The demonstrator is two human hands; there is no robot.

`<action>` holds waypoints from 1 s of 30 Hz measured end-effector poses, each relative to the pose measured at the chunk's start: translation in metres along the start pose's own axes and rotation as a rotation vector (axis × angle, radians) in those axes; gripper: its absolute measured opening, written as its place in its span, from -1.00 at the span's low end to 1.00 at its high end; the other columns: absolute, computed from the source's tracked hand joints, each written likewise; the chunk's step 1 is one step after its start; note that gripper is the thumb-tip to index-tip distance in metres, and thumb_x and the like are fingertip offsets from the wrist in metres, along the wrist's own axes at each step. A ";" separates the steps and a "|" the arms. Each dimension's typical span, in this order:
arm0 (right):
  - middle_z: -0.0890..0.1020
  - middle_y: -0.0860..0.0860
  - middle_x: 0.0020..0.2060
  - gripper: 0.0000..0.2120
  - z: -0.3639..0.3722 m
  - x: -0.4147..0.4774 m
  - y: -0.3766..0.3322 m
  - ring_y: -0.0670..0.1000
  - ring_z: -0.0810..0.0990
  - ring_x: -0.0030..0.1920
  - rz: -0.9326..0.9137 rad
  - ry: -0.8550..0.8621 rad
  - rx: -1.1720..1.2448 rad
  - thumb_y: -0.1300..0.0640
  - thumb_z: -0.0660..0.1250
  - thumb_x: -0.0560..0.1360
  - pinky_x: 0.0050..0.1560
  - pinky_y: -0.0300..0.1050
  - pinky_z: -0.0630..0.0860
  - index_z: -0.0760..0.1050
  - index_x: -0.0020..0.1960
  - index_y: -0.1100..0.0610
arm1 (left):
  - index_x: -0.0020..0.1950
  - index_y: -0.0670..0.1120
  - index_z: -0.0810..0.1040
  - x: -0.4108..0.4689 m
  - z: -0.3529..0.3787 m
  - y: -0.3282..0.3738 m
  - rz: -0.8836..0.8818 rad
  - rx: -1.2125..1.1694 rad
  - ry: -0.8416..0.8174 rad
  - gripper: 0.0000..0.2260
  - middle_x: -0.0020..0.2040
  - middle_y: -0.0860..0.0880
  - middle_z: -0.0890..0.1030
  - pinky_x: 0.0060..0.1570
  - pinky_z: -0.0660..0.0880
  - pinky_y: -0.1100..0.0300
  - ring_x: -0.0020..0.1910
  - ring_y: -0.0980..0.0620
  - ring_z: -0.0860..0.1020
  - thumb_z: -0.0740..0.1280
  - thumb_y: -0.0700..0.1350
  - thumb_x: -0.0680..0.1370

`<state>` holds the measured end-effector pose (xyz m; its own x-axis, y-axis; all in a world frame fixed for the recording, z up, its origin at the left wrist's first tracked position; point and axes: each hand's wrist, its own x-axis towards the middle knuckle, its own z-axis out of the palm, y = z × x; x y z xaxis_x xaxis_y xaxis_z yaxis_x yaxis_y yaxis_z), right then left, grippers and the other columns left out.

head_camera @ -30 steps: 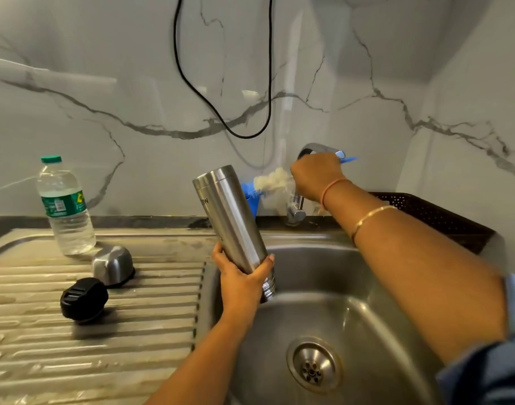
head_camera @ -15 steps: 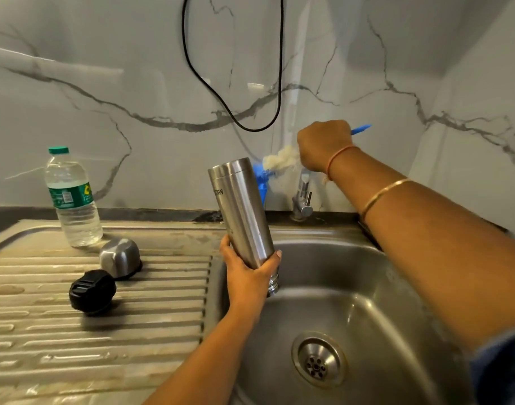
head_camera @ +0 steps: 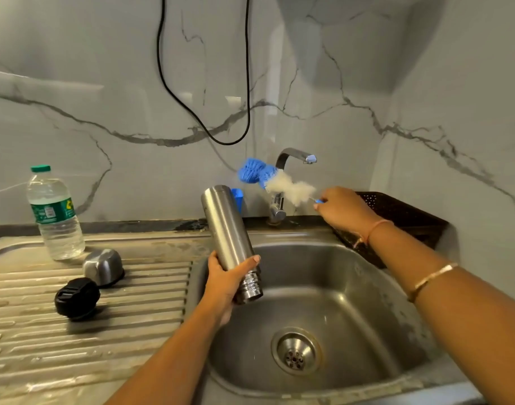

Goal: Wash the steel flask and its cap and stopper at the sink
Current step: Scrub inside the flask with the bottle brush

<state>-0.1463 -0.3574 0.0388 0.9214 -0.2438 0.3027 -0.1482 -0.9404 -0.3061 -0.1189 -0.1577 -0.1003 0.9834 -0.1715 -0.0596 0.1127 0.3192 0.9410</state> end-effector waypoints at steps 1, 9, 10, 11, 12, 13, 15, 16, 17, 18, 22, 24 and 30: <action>0.45 0.07 -0.35 -0.77 0.002 -0.010 0.006 0.06 0.45 -0.29 -0.002 -0.002 0.029 0.15 0.18 0.57 -0.29 -0.09 0.33 0.47 -0.18 0.25 | 0.44 0.02 0.14 -0.002 -0.001 0.001 -0.017 -0.001 -0.038 -0.20 0.11 -0.12 0.53 -0.09 0.59 -0.09 0.00 -0.11 0.59 0.53 -0.18 0.34; 0.50 -0.07 -0.31 -0.92 0.012 -0.107 0.041 -0.02 0.50 -0.28 -0.134 -0.061 0.097 0.09 0.22 0.59 -0.26 -0.15 0.37 0.42 -0.02 0.10 | 0.34 -0.11 0.13 -0.007 -0.005 -0.001 -0.091 0.038 -0.055 -0.24 0.11 -0.17 0.49 -0.24 0.58 0.00 -0.04 -0.09 0.59 0.54 -0.29 0.32; 0.54 -0.13 -0.21 -0.89 0.013 -0.118 0.044 -0.12 0.51 -0.23 -0.153 -0.108 0.111 0.09 0.22 0.59 -0.22 -0.26 0.39 0.44 0.10 0.03 | 0.31 -0.11 0.14 -0.007 -0.005 -0.001 -0.086 0.040 -0.037 -0.27 0.11 -0.17 0.49 -0.22 0.58 -0.01 -0.05 -0.10 0.59 0.54 -0.28 0.33; 0.56 -0.16 -0.06 -0.78 0.014 -0.127 0.048 -0.19 0.51 -0.13 -0.164 -0.155 0.136 0.09 0.21 0.59 -0.15 -0.37 0.39 0.43 0.23 -0.05 | 0.30 -0.10 0.15 -0.006 -0.006 -0.001 -0.081 0.035 -0.025 -0.29 0.10 -0.17 0.50 -0.20 0.58 -0.02 -0.05 -0.10 0.59 0.53 -0.28 0.34; 0.55 -0.19 0.09 -0.69 0.015 -0.135 0.053 -0.23 0.50 0.00 -0.180 -0.193 0.156 0.08 0.21 0.59 -0.05 -0.46 0.36 0.40 0.33 -0.08 | 0.30 -0.11 0.19 -0.006 -0.007 -0.001 -0.075 0.021 -0.020 -0.33 0.09 -0.16 0.52 -0.20 0.58 -0.02 -0.05 -0.10 0.59 0.52 -0.29 0.35; 0.49 -0.24 0.17 -0.65 0.016 -0.142 0.057 -0.25 0.48 0.10 -0.194 -0.215 0.150 0.07 0.21 0.59 0.00 -0.53 0.32 0.37 0.37 -0.09 | 0.31 -0.14 0.24 -0.004 -0.008 -0.002 -0.063 0.004 -0.027 -0.38 0.05 -0.14 0.55 -0.23 0.57 0.01 -0.07 -0.08 0.59 0.49 -0.30 0.37; 0.39 -0.33 0.18 -0.63 0.016 -0.149 0.063 -0.25 0.46 0.21 -0.245 -0.233 0.060 0.05 0.19 0.60 0.02 -0.64 0.23 0.33 0.39 -0.11 | 0.35 -0.17 0.35 -0.005 -0.010 -0.002 -0.045 0.000 -0.055 -0.47 -0.05 -0.10 0.59 -0.31 0.54 0.07 -0.16 -0.02 0.58 0.43 -0.33 0.42; 0.38 -0.34 0.17 -0.63 0.015 -0.149 0.065 -0.23 0.47 0.23 -0.258 -0.232 -0.005 0.04 0.16 0.61 0.03 -0.64 0.21 0.30 0.40 -0.13 | 0.35 -0.14 0.37 -0.006 -0.010 -0.002 -0.041 0.015 -0.071 -0.46 -0.06 -0.09 0.60 -0.33 0.53 0.08 -0.16 -0.01 0.57 0.43 -0.34 0.41; 0.42 -0.32 0.16 -0.64 0.013 -0.147 0.067 -0.21 0.51 0.18 -0.251 -0.223 -0.054 0.03 0.14 0.62 0.02 -0.60 0.25 0.28 0.41 -0.15 | 0.34 -0.09 0.37 -0.006 -0.009 -0.002 -0.032 0.041 -0.096 -0.42 -0.03 -0.08 0.60 -0.32 0.54 0.07 -0.13 -0.01 0.58 0.45 -0.35 0.38; 0.50 -0.27 0.14 -0.64 0.012 -0.143 0.069 -0.18 0.57 0.08 -0.234 -0.190 -0.071 0.02 0.12 0.62 0.00 -0.53 0.33 0.29 0.40 -0.16 | 0.33 -0.02 0.35 -0.008 -0.008 -0.002 -0.020 0.074 -0.126 -0.37 0.03 -0.08 0.59 -0.27 0.57 0.03 -0.07 -0.04 0.58 0.48 -0.35 0.35; 0.64 0.00 0.13 -0.66 0.007 -0.119 0.086 0.02 0.62 0.03 -0.080 -0.007 0.019 0.02 0.15 0.61 0.11 -0.09 0.52 0.41 0.37 -0.08 | 0.34 0.12 0.33 -0.015 0.001 -0.004 0.032 0.213 -0.233 -0.25 0.13 -0.08 0.49 -0.09 0.61 -0.05 0.06 -0.13 0.56 0.56 -0.31 0.28; 0.61 0.03 0.19 -0.65 0.005 -0.114 0.089 0.08 0.59 0.12 -0.034 0.049 -0.026 0.02 0.14 0.61 0.16 -0.03 0.50 0.42 0.38 -0.04 | 0.34 0.09 0.32 -0.015 0.003 -0.006 0.033 0.241 -0.229 -0.23 0.14 -0.07 0.49 -0.13 0.61 0.02 0.05 -0.11 0.57 0.58 -0.28 0.25; 0.65 -0.03 -0.12 -0.64 0.015 -0.142 0.065 -0.11 0.57 -0.25 -0.186 -0.140 -0.108 0.01 0.08 0.63 -0.16 -0.24 0.52 0.23 0.42 -0.20 | 0.31 -0.18 0.42 -0.017 0.003 -0.002 -0.078 0.108 -0.241 -0.19 -0.08 -0.05 0.62 -0.34 0.49 0.23 -0.20 0.07 0.58 0.64 0.00 0.14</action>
<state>-0.2816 -0.3805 -0.0379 0.9761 -0.0363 0.2142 -0.0023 -0.9877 -0.1566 -0.1362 -0.1579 -0.1001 0.9086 -0.4127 -0.0648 0.1584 0.1970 0.9675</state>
